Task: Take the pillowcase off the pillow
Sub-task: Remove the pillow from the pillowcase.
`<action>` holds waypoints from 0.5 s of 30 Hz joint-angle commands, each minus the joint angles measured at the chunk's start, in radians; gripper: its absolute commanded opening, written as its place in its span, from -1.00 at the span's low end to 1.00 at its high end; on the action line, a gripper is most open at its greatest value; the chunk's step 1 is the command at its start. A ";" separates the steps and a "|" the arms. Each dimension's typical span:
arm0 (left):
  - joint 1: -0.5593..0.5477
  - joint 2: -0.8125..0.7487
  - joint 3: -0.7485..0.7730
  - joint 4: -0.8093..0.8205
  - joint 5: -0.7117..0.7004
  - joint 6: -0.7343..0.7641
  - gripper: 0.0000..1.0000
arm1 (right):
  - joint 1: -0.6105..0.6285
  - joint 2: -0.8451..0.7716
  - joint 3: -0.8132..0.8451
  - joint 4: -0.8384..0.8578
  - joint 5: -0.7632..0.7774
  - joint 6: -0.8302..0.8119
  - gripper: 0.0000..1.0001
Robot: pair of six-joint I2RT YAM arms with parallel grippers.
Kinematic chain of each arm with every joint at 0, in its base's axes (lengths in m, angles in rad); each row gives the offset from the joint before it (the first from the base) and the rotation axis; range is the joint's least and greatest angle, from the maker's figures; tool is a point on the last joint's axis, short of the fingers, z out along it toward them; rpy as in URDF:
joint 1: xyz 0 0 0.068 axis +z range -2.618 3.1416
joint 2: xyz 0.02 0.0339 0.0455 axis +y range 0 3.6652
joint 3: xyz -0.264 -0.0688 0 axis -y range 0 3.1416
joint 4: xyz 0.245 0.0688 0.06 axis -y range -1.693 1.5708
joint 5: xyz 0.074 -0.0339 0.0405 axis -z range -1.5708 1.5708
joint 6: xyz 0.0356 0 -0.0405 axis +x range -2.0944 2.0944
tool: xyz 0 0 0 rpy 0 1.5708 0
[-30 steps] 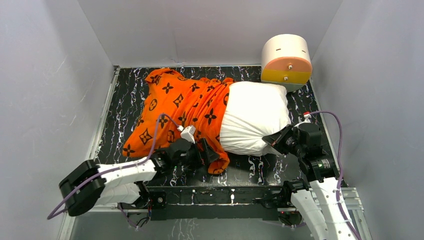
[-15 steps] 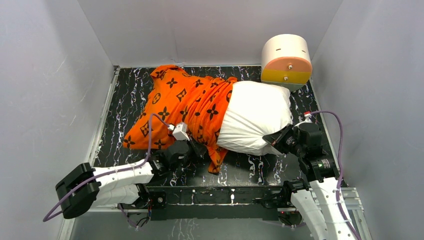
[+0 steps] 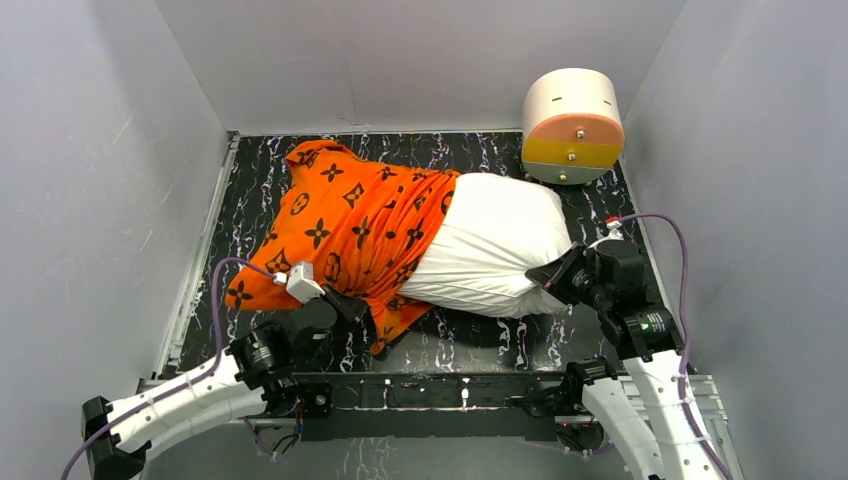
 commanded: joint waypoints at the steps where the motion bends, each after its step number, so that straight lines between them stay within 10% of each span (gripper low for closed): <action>1: 0.034 -0.088 0.051 -0.354 -0.359 0.042 -1.00 | -0.035 -0.012 0.026 -0.030 0.318 -0.071 -1.00; 8: 0.034 0.050 0.065 0.016 0.103 0.408 -0.95 | -0.035 -0.062 0.008 0.049 0.233 -0.085 -0.92; 15: 0.034 0.176 0.144 0.088 0.377 0.507 0.06 | -0.035 -0.037 0.125 0.032 -0.017 -0.135 -0.21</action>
